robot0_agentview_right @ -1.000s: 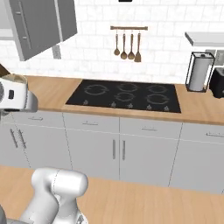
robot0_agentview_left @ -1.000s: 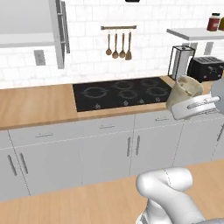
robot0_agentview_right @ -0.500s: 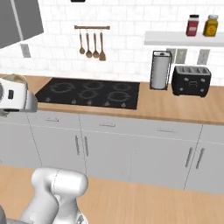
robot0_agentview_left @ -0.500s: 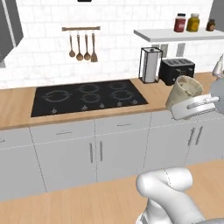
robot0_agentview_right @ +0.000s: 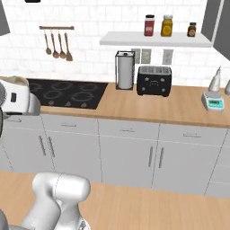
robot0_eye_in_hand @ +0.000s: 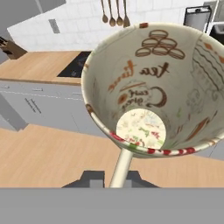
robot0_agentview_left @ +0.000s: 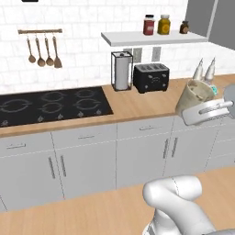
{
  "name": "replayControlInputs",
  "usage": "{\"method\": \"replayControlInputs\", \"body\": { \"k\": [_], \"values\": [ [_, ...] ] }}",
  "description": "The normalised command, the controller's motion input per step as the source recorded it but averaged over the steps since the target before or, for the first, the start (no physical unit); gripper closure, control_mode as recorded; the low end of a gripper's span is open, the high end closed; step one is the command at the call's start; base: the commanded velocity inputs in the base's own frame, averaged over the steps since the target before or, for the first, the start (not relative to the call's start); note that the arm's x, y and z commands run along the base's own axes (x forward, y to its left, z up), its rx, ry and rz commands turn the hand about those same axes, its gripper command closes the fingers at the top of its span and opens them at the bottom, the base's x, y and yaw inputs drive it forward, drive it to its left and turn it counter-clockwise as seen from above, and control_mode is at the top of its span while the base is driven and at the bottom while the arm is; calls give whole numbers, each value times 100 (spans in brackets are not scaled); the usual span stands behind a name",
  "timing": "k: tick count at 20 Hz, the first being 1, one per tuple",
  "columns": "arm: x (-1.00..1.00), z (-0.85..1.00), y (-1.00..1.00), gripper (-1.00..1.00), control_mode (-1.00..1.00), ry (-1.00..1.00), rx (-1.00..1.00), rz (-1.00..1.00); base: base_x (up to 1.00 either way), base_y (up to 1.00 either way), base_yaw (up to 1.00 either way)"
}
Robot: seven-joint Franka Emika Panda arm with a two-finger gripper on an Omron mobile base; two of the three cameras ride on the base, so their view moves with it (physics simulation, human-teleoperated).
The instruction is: Gather all objects into one cabinet and sort the glasses and bowls to opposite sides.
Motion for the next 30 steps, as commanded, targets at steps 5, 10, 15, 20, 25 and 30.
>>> {"method": "replayControlInputs", "body": {
  "k": [5,10,15,20,25,30],
  "values": [
    [0,0,0,100,100,0,0,0,4,-94,0],
    [0,0,0,100,100,0,0,0,17,-72,0],
    [0,0,0,100,100,0,0,0,100,42,0],
    [0,0,0,100,100,0,0,0,69,-17,0],
    [0,0,0,100,100,0,0,0,0,-100,0],
    [0,0,0,100,100,0,0,0,0,-100,0]
  ]
}}
